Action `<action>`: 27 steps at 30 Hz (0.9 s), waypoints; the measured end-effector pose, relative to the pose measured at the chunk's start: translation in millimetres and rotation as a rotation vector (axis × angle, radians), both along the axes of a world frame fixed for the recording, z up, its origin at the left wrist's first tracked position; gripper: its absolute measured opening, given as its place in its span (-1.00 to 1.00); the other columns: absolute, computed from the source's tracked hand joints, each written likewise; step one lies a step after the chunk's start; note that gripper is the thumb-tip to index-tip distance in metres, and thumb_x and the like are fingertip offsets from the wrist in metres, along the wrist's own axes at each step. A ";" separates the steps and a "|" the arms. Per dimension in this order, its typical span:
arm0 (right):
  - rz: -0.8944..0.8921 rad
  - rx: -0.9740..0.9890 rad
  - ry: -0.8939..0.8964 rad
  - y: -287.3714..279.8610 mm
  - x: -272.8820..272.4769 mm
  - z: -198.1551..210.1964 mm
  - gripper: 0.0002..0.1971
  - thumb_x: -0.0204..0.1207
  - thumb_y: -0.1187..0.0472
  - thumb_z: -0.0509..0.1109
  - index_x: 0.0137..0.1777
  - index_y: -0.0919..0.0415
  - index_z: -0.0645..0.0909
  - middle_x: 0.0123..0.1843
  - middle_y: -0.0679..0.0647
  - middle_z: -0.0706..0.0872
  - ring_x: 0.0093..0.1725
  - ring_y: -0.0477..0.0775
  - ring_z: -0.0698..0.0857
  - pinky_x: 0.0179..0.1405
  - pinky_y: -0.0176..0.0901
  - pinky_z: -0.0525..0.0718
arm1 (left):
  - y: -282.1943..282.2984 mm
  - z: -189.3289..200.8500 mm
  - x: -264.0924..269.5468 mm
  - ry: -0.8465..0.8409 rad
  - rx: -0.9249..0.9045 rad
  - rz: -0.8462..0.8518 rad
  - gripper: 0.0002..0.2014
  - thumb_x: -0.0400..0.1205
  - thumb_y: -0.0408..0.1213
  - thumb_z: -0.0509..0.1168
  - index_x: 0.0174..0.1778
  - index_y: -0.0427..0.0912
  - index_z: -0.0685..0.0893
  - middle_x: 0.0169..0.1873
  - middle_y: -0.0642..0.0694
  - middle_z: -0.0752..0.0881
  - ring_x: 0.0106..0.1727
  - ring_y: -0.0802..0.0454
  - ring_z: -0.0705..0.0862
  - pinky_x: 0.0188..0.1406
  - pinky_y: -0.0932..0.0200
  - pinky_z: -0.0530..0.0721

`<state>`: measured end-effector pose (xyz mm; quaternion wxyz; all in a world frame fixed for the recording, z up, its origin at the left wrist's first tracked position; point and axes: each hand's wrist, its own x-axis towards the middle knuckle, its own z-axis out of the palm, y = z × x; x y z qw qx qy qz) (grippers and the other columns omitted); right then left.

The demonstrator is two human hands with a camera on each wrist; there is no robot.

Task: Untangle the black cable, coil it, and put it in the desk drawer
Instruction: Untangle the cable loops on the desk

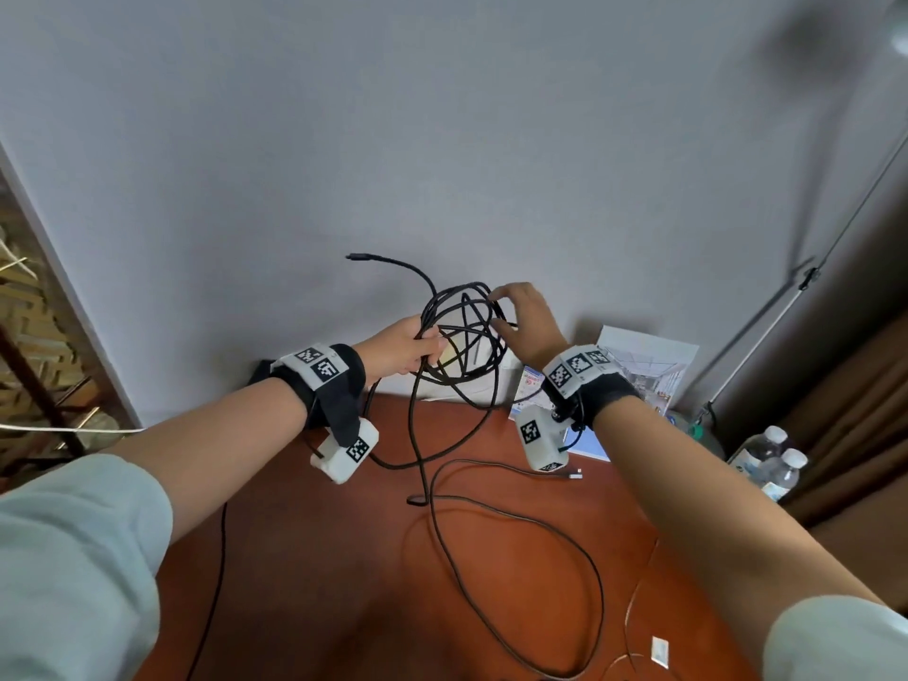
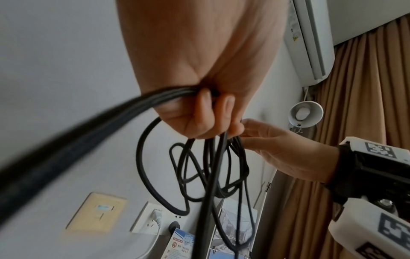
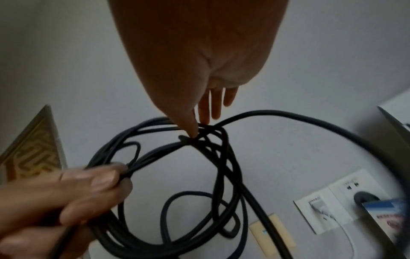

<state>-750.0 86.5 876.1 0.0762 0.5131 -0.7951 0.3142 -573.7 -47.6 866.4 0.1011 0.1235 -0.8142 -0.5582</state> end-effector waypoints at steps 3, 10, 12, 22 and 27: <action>0.008 0.108 -0.017 -9.1 7.8 1.4 -0.72 0.56 0.36 0.32 0.26 0.31 0.53 0.28 0.24 0.49 0.14 0.22 0.61 0.25 -0.08 0.52 | 1.0 2.4 2.8 0.016 -0.001 -0.002 -0.63 0.73 -0.36 0.15 -0.36 -0.06 0.22 -0.42 -0.10 0.48 -0.52 0.13 0.23 -0.66 0.38 0.19; -0.063 0.163 -0.246 -13.8 12.1 -8.3 -0.64 0.68 0.11 0.22 0.31 0.36 0.31 -0.15 0.07 0.50 -0.09 0.13 0.53 -0.05 -0.10 0.44 | -7.6 -0.2 14.3 0.033 -0.036 0.068 -0.76 0.73 -0.32 0.18 -0.27 -0.17 0.38 -0.46 -0.06 0.54 -0.64 0.23 0.30 -0.68 0.44 0.25; -0.089 0.172 -0.296 -13.9 12.2 -7.2 -0.57 0.67 -0.01 0.24 0.32 0.32 0.29 -0.22 0.08 0.56 -0.11 0.12 0.56 -0.09 -0.13 0.43 | -13.0 -1.0 15.8 0.019 -0.039 0.082 -0.77 0.74 -0.27 0.18 -0.22 -0.28 0.53 -0.51 0.07 0.58 -0.62 0.18 0.23 -0.67 0.39 0.20; -0.215 -0.007 -0.180 7.3 -18.7 -2.6 -0.58 0.61 -0.08 0.32 -0.38 0.21 0.57 -0.31 0.10 0.56 -0.20 0.08 0.54 -0.16 -0.18 0.35 | -33.3 -17.5 25.9 -0.165 0.073 0.034 -0.72 0.63 -0.11 0.36 -0.25 -0.26 0.57 -0.59 0.05 0.23 -0.59 0.11 0.10 -0.62 0.24 0.01; -0.450 -0.261 -0.693 21.9 -62.5 -23.0 -0.43 0.57 -0.26 0.23 -0.25 0.32 0.55 -0.43 0.13 0.50 -0.41 0.13 0.49 -0.22 -0.01 0.55 | -47.0 -28.1 32.1 -0.147 0.090 0.114 -0.74 0.64 -0.20 0.35 -0.29 -0.26 0.55 -0.52 -0.02 0.20 -0.60 0.12 0.10 -0.70 0.31 0.05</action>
